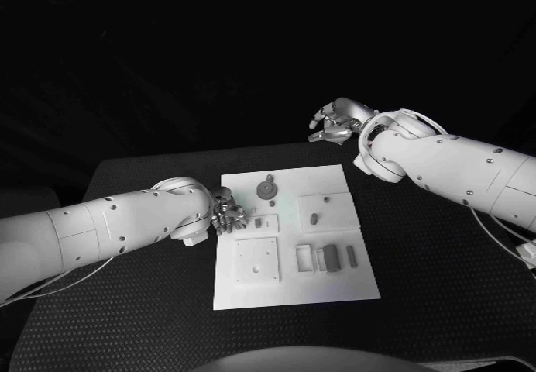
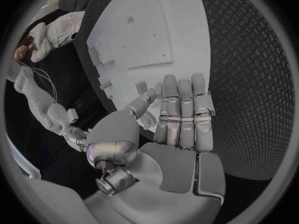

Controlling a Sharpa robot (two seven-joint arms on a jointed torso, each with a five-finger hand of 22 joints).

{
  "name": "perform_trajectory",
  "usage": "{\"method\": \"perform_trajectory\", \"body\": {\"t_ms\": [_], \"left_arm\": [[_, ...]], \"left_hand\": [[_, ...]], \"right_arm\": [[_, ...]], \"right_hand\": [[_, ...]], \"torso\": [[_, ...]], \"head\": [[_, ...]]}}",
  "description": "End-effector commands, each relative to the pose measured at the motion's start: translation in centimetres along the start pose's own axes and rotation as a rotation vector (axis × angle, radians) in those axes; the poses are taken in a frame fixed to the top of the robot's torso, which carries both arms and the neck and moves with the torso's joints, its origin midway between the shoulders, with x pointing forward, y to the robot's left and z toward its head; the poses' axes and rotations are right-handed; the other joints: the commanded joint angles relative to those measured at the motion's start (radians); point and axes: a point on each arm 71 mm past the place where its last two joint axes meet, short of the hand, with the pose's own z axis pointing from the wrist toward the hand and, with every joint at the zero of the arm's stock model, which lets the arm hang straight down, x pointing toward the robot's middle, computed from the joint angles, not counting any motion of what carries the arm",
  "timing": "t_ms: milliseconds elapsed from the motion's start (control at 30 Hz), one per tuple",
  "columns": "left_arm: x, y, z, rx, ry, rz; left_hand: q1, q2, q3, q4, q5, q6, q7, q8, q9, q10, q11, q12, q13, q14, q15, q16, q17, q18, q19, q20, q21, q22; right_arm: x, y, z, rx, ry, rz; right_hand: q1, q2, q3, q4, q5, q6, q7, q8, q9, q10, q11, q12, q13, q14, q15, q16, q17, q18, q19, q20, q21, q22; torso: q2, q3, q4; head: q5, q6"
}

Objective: Assemble the parts on the task board

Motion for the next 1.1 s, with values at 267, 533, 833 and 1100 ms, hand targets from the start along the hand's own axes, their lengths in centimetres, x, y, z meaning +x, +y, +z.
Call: {"method": "perform_trajectory", "body": {"t_ms": [267,533,833,1100], "left_arm": [[0.41,-0.06,-0.01,0.002,0.025,0.01],[0.4,-0.03,-0.01,0.0,0.023,0.008],[0.25,0.18,0.0,-0.006,0.015,0.001],[-0.02,0.48,-0.01,-0.008,-0.005,-0.012]], "left_hand": [[-0.024,-0.05,-0.034,0.007,0.003,-0.007,0.006,-0.007,-0.002,-0.004,0.004,-0.009,-0.003,-0.006,0.002,-0.002,-0.003,-0.002,-0.008,0.002,-0.005,0.021],[-0.026,-0.066,-0.04,0.012,0.001,-0.008,0.006,-0.007,-0.002,-0.004,0.004,-0.01,-0.003,-0.007,0.002,-0.002,-0.004,-0.001,-0.008,0.002,-0.006,0.02],[-0.064,-0.107,-0.057,0.06,-0.069,-0.014,0.008,-0.01,-0.005,-0.007,0.005,-0.014,-0.006,-0.009,0.002,-0.003,-0.007,0.0,-0.008,0.002,-0.013,0.019],[-0.132,-0.138,-0.08,0.105,-0.089,-0.02,0.009,-0.012,-0.006,-0.009,0.006,-0.016,-0.007,-0.012,0.002,-0.002,-0.008,0.001,-0.009,0.002,-0.02,0.019]], "right_arm": [[0.11,-0.02,-0.05,-0.008,0.011,-0.001],[0.13,-0.03,-0.07,-0.008,0.012,0.0],[0.16,-0.04,-0.08,-0.008,0.012,0.0],[0.17,-0.11,-0.09,-0.006,0.013,0.0]], "right_hand": [[-0.01,0.002,0.0,0.005,0.002,0.105,0.038,-0.004,0.001,-0.082,0.028,0.002,-0.001,-0.005,0.001,-0.007,0.001,0.011,-0.006,0.003,-0.003,0.015],[-0.011,0.002,0.0,0.005,0.002,0.105,0.038,-0.004,0.001,-0.082,0.028,0.002,-0.002,-0.005,0.001,-0.007,0.001,0.011,-0.006,0.003,-0.003,0.015],[-0.011,0.002,0.0,0.006,0.002,0.105,0.038,-0.004,0.001,-0.082,0.029,0.002,-0.002,-0.005,0.001,-0.007,0.001,0.011,-0.006,0.003,-0.003,0.015],[-0.011,0.002,0.001,0.006,0.002,0.105,0.038,-0.004,0.001,-0.082,0.029,0.002,-0.002,-0.005,0.001,-0.007,0.001,0.011,-0.006,0.003,-0.004,0.015]], "torso": [[0.0,-0.0009,-0.0002],[0.0,-0.0011,0.0004],[0.0,-0.0011,0.0003],[0.0,-0.0017,-0.0001]], "head": [[0.0,-0.002],[-0.001,-0.001],[-0.001,-0.001],[-0.002,0.001]]}}
